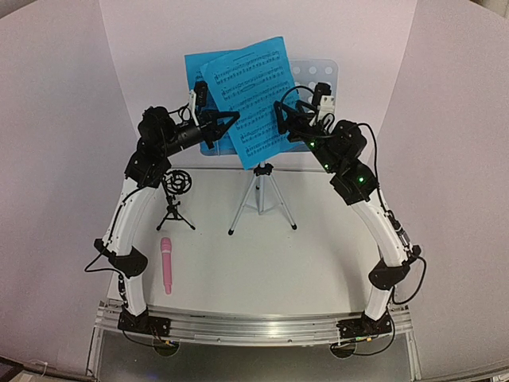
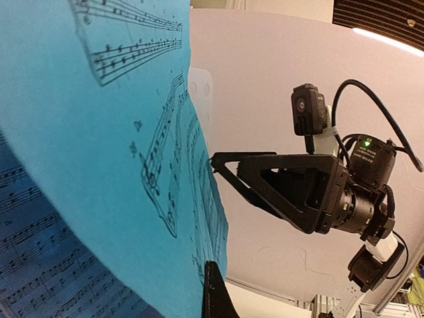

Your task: Set up the instrument practice props

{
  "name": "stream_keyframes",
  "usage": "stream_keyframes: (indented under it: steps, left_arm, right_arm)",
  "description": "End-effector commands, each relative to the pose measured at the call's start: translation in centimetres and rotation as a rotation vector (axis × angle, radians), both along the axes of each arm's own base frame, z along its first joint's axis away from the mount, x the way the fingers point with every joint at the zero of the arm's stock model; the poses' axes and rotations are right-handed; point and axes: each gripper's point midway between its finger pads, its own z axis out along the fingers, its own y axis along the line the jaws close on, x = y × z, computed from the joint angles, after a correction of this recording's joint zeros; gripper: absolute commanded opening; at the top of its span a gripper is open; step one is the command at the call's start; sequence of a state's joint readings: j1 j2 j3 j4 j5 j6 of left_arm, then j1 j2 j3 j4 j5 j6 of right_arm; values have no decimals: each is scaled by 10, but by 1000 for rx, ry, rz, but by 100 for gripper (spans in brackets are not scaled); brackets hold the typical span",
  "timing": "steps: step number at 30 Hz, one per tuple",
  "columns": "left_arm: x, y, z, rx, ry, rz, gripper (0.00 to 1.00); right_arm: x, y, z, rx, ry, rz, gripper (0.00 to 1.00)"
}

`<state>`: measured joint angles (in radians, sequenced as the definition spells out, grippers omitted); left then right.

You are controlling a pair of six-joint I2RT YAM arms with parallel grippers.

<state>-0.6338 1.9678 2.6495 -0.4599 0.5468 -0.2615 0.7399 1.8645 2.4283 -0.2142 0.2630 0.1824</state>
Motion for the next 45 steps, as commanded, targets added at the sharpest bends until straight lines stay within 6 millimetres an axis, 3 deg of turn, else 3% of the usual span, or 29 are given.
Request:
stream_keyframes:
  steps: [1,8,11,16,23,33,39,45]
  left_arm:
    - [-7,12,17,-49,3,-8,0]
    - [-4,10,9,14,-80,6,0]
    - [-2,9,5,41,-121,19,0]
    - [1,8,2,61,-165,32,0]
    - [0,7,4,62,-193,25,0]
    - [2,5,3,66,-215,27,0]
    - [-1,6,6,61,-225,24,0]
    - [1,5,4,67,-227,25,0]
  right_arm:
    - [-11,-14,21,27,-46,-17,76]
    - [-17,-24,8,-22,-22,-47,75]
    - [-25,-34,8,-49,-28,-64,74]
    - [-45,-31,2,-183,-70,0,74]
    - [-20,-74,-14,-357,-58,-330,75]
    - [11,-68,-22,-405,-51,-420,67]
    - [28,-71,-32,-424,-30,-457,56]
    - [36,-71,-42,-449,-18,-461,34]
